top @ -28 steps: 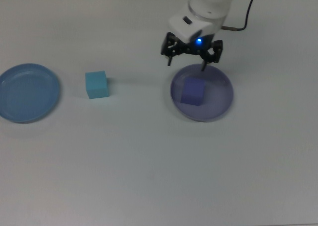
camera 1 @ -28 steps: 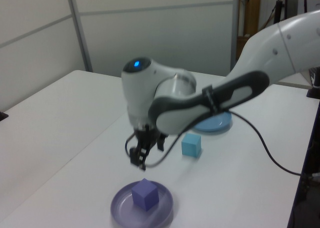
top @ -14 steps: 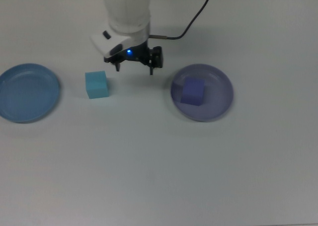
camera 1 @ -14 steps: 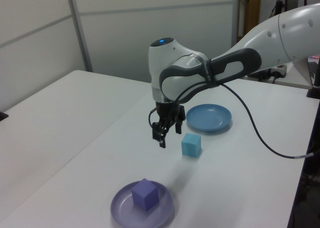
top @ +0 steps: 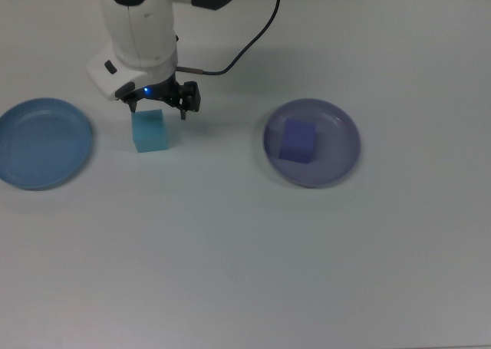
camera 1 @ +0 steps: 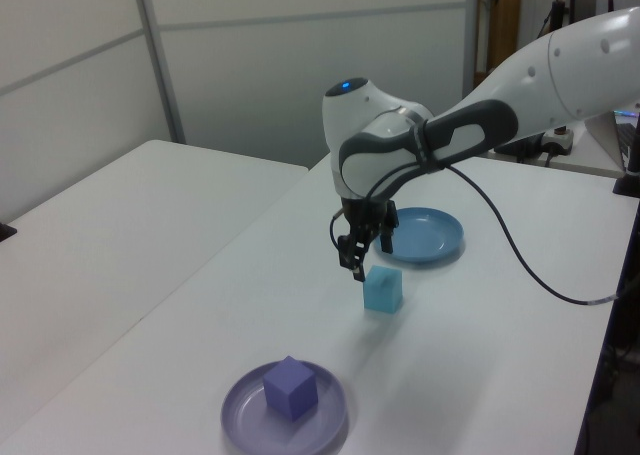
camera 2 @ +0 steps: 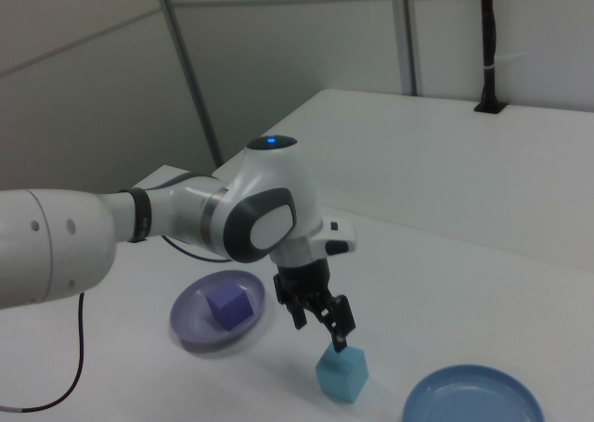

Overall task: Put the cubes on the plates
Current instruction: 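Raise the gripper and move it over the light-blue cube, then lower and close the gripper on the light-blue cube, lift it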

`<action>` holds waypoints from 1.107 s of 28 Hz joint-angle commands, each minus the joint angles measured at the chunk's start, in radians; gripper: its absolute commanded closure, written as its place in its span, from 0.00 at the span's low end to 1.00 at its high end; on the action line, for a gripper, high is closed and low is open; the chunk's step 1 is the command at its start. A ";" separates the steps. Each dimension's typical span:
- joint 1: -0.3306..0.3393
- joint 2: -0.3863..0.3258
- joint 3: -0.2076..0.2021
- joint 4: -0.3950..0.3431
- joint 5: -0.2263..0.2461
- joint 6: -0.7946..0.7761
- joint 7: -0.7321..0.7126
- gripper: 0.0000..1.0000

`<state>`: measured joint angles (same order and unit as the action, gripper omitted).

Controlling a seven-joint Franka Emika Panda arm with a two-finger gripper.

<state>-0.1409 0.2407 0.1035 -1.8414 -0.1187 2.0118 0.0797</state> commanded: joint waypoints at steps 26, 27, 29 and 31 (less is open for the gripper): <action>-0.008 0.043 -0.025 -0.012 -0.079 0.088 -0.001 0.91; -0.009 0.031 -0.025 -0.001 -0.065 0.081 -0.003 0.91; -0.019 0.005 -0.030 0.037 -0.012 0.041 -0.015 0.91; -0.034 0.000 -0.037 0.069 0.017 0.015 -0.031 0.90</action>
<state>-0.1553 0.2976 0.0792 -1.8253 -0.1756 2.0909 0.0806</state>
